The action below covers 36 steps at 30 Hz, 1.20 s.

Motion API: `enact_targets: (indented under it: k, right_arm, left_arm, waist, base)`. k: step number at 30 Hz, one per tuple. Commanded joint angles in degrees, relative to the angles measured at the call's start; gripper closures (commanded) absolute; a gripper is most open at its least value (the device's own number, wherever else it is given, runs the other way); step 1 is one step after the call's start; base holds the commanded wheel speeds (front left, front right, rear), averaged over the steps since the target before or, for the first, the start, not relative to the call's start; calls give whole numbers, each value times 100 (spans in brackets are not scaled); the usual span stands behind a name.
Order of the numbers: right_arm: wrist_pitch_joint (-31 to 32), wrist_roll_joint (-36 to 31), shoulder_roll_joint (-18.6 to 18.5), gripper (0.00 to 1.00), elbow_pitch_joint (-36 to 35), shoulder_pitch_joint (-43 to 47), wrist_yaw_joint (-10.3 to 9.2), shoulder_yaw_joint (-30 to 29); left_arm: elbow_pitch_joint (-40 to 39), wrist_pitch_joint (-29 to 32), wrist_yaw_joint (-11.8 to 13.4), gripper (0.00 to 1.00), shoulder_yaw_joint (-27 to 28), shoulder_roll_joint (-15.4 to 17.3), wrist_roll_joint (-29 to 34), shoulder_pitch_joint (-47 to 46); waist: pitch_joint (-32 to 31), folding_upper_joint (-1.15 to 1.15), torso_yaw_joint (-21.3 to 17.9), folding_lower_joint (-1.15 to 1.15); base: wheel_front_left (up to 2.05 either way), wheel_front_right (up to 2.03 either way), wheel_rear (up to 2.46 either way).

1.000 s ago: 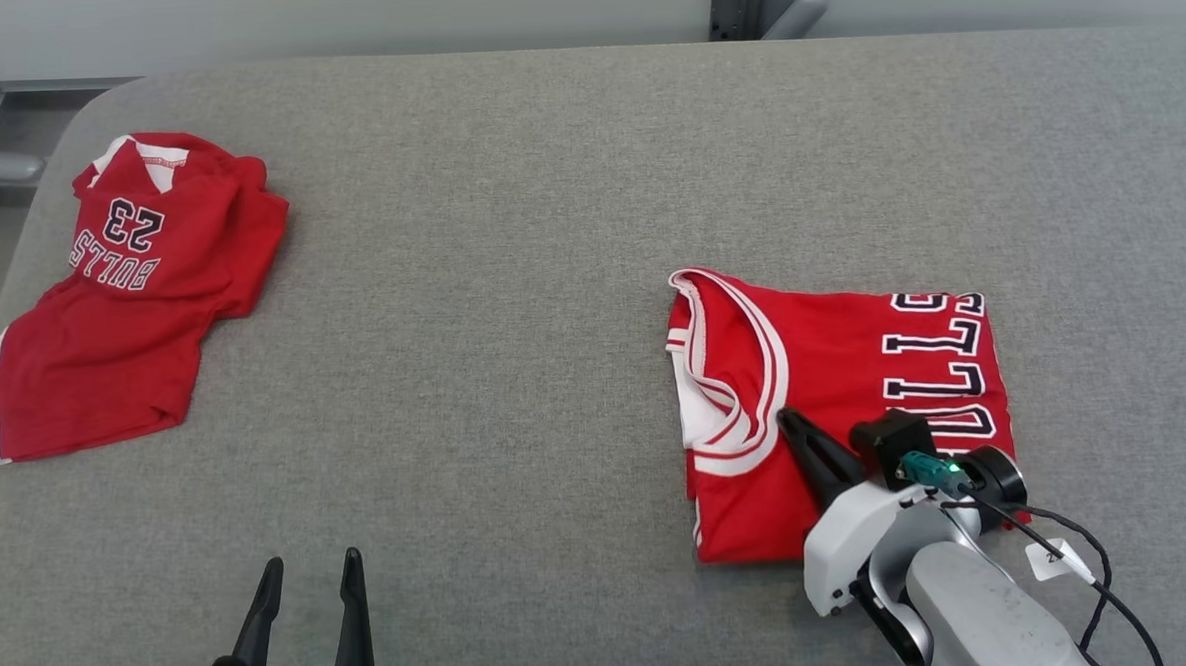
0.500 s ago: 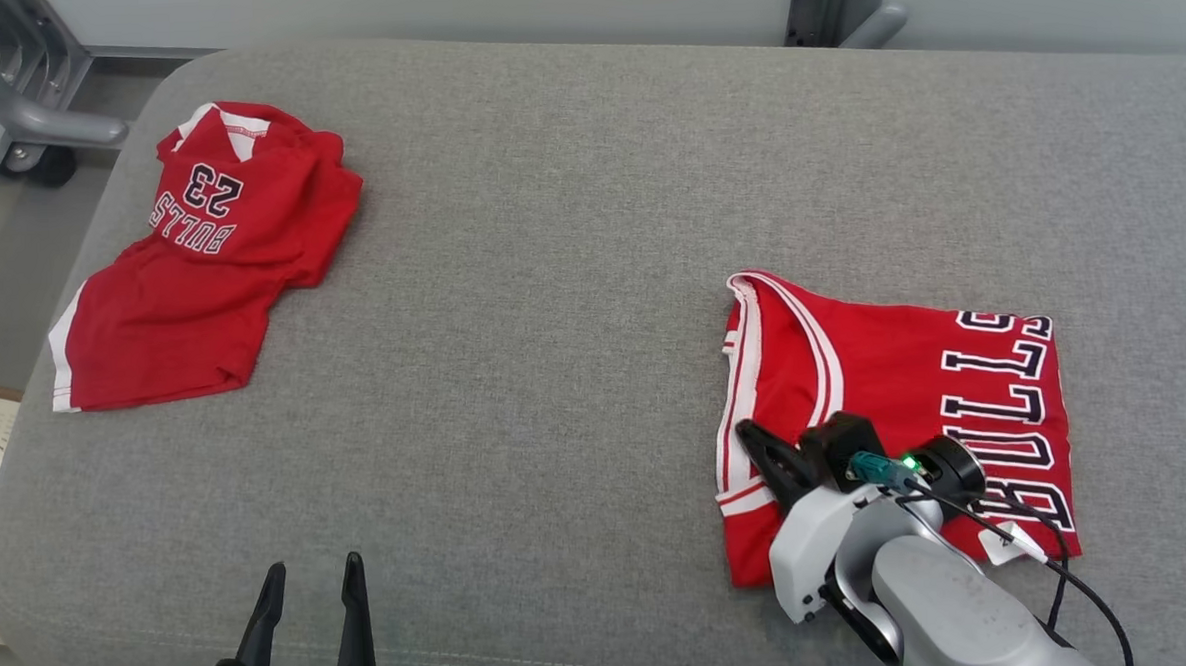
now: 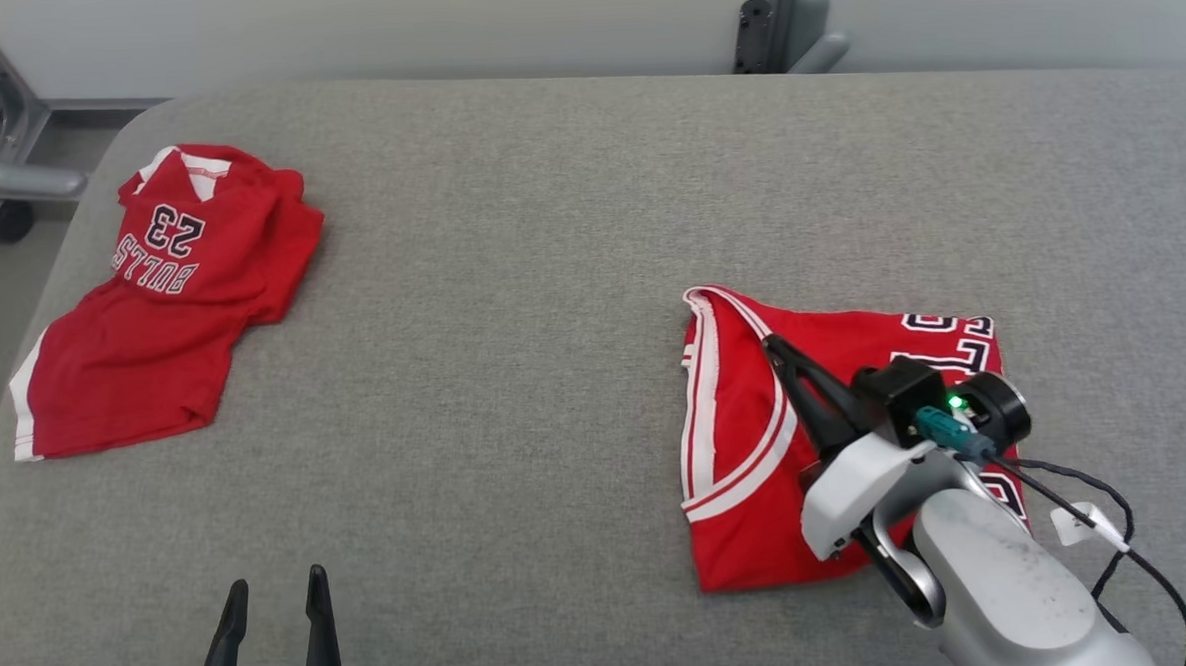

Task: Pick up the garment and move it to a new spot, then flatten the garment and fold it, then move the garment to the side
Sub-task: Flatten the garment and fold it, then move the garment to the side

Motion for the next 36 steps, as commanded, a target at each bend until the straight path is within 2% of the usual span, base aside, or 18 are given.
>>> enact_targets:
  k: [1, 4, 11, 17, 24, 36]
  right_arm:
    - [-16, -99, -58, 75, -201, 172, -10, -109]
    - [-16, -335, -190, 0, -740, 454, -10, -460]
    - [-15, -616, -152, 0, -1794, 1349, -10, -1351]
    - [-16, -775, -74, 0, -2131, 1990, -10, -1815]
    - [-16, -823, 131, 0, -2087, 2603, -10, -2134]
    - [-16, -713, 367, 0, -1836, 2762, -10, -2389]
  left_arm:
    - [-36, -17, 25, 0, 51, 3, 46, 78]
    - [-78, -18, 16, 0, 145, 4, 94, 144]
    - [-67, -17, 0, 0, 323, 4, 262, 252]
    - [-87, -18, -10, 0, 396, 4, 270, 324]
    - [44, -17, -31, 0, 429, 4, 418, 440]
    - [79, -17, -50, 0, 406, 5, 435, 462]
  waist:
    - [-134, 49, -290, 0]
    - [-224, 49, -524, 0]
    - [-526, 49, -909, 0]
    - [-713, 49, -1060, 0]
    - [-883, 49, -1132, 0]
    - [-871, 49, -978, 0]
  base:
    - [0, 0, 0]
    - [0, 0, 0]
    - [0, 0, 0]
    - [0, 0, 0]
    - [0, 0, 0]
    - [0, 0, 0]
